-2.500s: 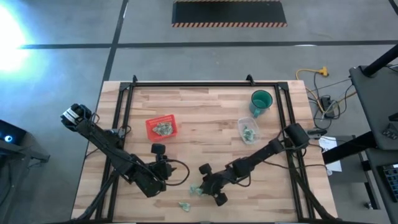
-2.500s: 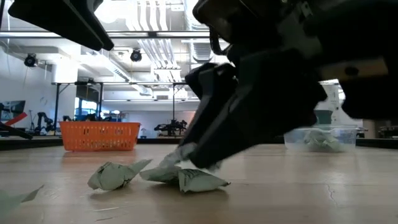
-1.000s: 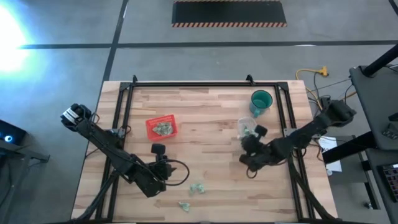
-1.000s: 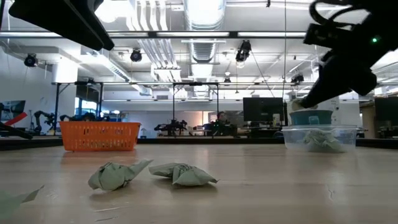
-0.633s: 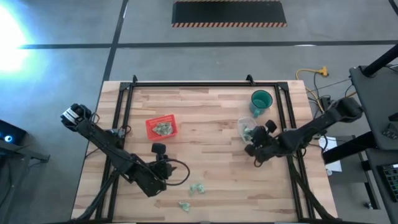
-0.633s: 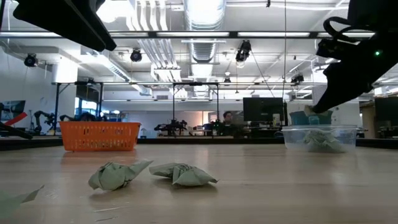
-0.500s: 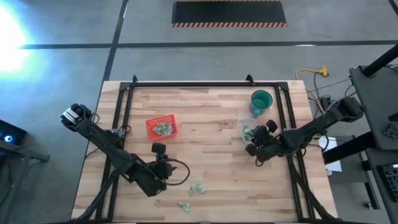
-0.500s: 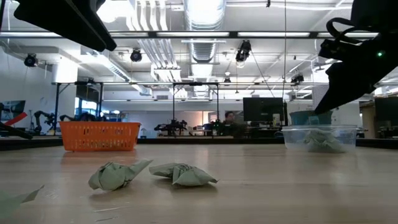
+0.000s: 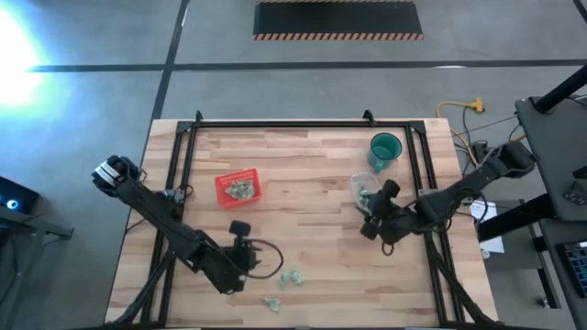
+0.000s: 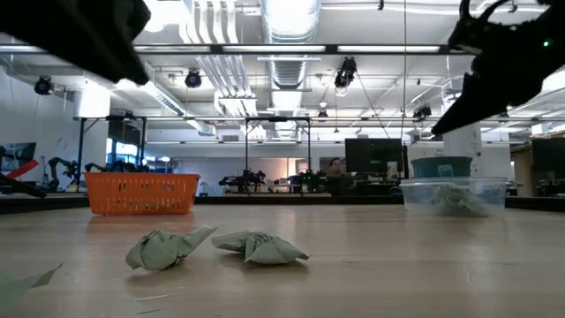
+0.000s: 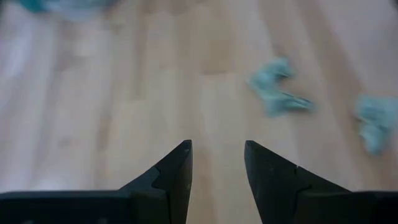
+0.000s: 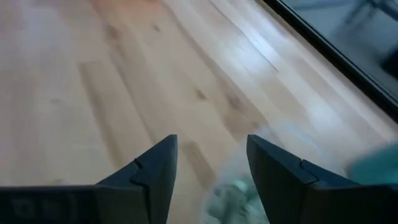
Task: Pick and place items into bin
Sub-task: Put the stevia packet into the orange bin
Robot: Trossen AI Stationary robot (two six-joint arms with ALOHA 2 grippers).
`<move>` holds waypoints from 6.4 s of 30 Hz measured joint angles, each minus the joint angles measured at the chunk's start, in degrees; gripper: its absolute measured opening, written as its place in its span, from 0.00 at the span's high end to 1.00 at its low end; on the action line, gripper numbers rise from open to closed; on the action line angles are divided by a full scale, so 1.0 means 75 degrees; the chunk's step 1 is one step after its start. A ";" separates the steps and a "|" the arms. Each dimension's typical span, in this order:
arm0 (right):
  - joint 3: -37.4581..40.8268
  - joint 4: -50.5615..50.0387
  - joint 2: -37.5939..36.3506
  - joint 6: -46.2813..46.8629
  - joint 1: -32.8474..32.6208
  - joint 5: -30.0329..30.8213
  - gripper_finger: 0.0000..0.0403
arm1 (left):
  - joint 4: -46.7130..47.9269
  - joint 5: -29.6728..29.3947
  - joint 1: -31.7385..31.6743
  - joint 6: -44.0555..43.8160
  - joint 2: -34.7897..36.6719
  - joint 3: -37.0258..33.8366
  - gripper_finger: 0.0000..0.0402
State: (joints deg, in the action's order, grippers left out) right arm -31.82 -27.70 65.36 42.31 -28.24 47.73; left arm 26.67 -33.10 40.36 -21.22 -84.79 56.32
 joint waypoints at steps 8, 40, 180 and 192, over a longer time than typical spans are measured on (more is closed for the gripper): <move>-0.0028 0.0933 0.0000 -0.1037 -0.0408 -0.0021 0.57 | -0.1759 0.1801 0.0196 0.0507 -0.0995 -0.0363 0.68; 0.0001 0.0994 0.0015 -0.0896 -0.0467 -0.0196 0.60 | -0.4700 0.2794 0.0346 0.1473 -0.2799 -0.0205 0.68; 0.0290 0.1340 0.0015 -0.0792 -0.0465 -0.0429 0.78 | -0.5254 0.3233 -0.0036 0.1082 -0.3178 -0.0379 0.56; 0.0304 0.1341 0.0015 -0.0791 -0.0466 -0.0429 0.79 | -0.4788 0.3082 -0.0088 0.1263 -0.2978 -0.0391 0.85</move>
State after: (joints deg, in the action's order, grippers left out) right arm -29.54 -17.65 65.47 36.38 -31.74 44.51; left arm -9.24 -9.98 39.70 -11.74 -107.12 53.38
